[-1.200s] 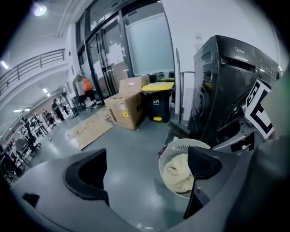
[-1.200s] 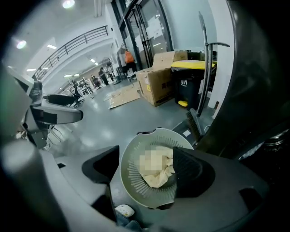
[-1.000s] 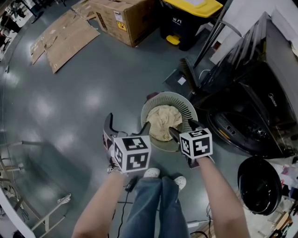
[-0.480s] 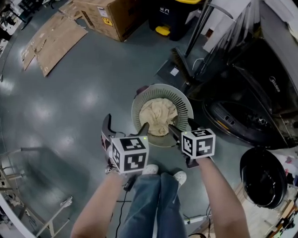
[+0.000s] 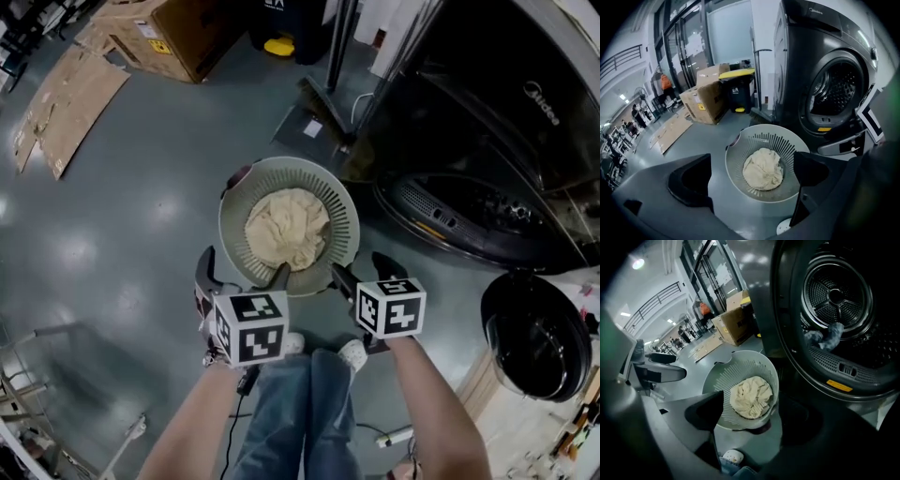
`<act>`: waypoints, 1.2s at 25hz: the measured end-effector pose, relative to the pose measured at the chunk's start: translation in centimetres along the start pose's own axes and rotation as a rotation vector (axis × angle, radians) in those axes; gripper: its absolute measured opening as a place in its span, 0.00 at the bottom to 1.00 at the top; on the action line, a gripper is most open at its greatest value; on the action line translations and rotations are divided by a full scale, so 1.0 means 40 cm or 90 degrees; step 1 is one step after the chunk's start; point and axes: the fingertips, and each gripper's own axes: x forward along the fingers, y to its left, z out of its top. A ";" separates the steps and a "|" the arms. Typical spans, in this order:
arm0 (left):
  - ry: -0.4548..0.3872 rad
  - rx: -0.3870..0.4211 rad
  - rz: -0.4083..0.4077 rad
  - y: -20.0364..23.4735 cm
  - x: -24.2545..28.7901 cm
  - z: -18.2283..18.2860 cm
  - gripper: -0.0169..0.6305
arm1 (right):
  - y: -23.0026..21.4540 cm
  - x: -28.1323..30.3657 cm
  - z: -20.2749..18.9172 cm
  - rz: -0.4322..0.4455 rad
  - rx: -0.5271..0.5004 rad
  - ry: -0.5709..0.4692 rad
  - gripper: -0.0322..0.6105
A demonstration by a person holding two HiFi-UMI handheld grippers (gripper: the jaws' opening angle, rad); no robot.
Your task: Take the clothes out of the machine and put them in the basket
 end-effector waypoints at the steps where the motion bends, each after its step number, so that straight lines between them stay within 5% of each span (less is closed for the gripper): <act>1: 0.000 0.008 -0.006 -0.018 0.007 -0.003 0.88 | -0.018 -0.002 -0.017 -0.008 0.006 0.002 0.59; 11: -0.017 0.046 -0.034 -0.133 0.094 -0.004 0.72 | -0.183 0.002 -0.101 -0.068 0.090 -0.065 0.59; 19: -0.063 0.082 -0.060 -0.198 0.149 0.057 0.72 | -0.353 -0.034 0.076 -0.113 0.026 -0.188 0.59; 30: -0.115 0.074 -0.048 -0.203 0.212 0.109 0.72 | -0.507 -0.037 0.273 -0.188 -0.047 -0.254 0.59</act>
